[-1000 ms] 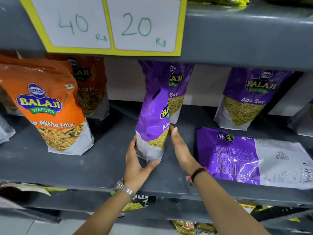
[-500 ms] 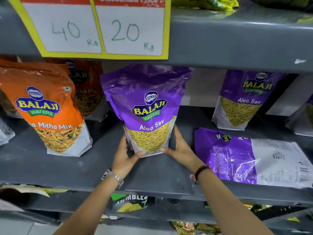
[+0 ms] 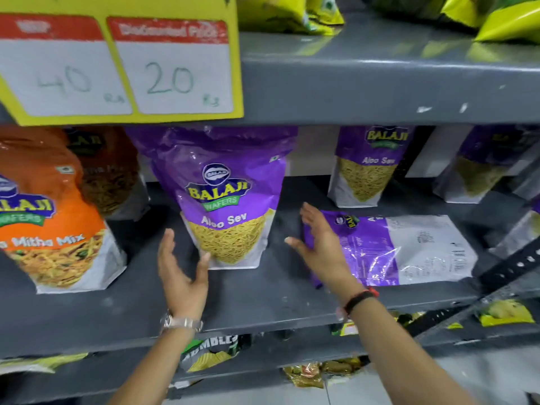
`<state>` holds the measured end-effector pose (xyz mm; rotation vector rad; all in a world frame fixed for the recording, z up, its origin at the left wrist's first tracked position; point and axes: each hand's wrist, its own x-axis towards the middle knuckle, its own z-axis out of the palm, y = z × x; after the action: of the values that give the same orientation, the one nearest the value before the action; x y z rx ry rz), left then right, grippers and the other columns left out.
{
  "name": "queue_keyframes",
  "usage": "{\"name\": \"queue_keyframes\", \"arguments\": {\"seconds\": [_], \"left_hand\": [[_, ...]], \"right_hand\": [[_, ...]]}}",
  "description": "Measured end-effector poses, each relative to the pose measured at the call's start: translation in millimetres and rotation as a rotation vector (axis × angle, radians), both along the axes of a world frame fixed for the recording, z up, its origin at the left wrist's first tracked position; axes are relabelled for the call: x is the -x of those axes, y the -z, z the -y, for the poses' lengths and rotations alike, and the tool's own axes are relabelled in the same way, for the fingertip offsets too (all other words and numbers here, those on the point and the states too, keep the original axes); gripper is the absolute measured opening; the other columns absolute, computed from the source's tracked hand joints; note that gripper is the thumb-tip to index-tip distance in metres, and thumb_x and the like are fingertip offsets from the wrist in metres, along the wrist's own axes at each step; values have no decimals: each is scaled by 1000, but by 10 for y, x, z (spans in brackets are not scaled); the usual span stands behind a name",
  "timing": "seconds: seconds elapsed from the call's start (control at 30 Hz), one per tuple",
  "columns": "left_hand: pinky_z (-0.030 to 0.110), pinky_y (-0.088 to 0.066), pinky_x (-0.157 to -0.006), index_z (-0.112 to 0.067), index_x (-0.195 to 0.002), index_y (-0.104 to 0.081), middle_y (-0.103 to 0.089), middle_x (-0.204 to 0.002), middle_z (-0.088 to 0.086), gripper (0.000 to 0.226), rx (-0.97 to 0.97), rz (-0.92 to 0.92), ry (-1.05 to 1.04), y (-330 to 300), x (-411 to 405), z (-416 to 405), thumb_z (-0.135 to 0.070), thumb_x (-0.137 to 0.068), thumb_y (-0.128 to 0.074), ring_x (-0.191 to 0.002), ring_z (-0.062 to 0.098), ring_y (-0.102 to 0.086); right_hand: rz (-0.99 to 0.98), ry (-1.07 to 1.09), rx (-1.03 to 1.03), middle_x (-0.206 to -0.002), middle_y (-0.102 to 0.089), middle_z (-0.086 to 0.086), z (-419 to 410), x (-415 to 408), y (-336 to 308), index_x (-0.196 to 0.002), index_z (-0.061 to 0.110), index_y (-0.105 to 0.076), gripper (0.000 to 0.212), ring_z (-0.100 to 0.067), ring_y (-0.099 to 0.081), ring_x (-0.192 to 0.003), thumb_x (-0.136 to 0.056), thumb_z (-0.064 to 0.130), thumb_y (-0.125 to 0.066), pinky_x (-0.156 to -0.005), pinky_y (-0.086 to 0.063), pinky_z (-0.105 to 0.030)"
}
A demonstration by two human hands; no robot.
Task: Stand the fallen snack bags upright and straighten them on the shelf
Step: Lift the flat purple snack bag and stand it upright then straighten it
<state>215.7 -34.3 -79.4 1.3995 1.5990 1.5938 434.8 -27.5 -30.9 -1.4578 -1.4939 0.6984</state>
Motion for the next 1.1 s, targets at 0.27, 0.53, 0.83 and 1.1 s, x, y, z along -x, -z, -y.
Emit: {"name": "queue_keyframes", "arguments": {"seconds": [0.27,0.53,0.83,1.1], "left_hand": [[16,-47,-47,-22,-75,-56,-68,-48,-16,9,655,101,946,-290,-1496,467,-17,-80,-61,-43,-2,-58],[13,-53,-59,-12,-82,-55,-62,-94,9,14,965,751,757,-90,-2701,492,-21,-88,-46,-73,12,-64],[39,-49,-86,-3,-86,-51,-55,-77,6,17,708,902,350,-129,-3014,527,12,-78,-53,-78,16,-57],[26,-55,-74,-23,-88,-64,-73,-74,-15,23,133,484,508,-444,-2632,143,-3,-80,-55,-79,6,-64]], "right_hand": [[556,36,275,-122,-60,-14,-46,-1876,-401,-123,10,-53,36,-36,-57,-110,-88,17,-54,-96,-43,-36],[533,-101,604,-142,-43,4,-250,-2643,-332,-128,33,-45,65,-17,-37,-131,-76,71,-35,-104,-29,-31],[369,-175,458,-115,-60,-2,-164,-2765,-162,-109,20,-59,41,-18,-54,-108,-80,49,-55,-93,-42,-32],[-253,-192,243,-137,-42,-9,195,-2501,168,-116,44,-46,59,-20,-44,-125,-61,53,-67,-111,-33,-42]]}}
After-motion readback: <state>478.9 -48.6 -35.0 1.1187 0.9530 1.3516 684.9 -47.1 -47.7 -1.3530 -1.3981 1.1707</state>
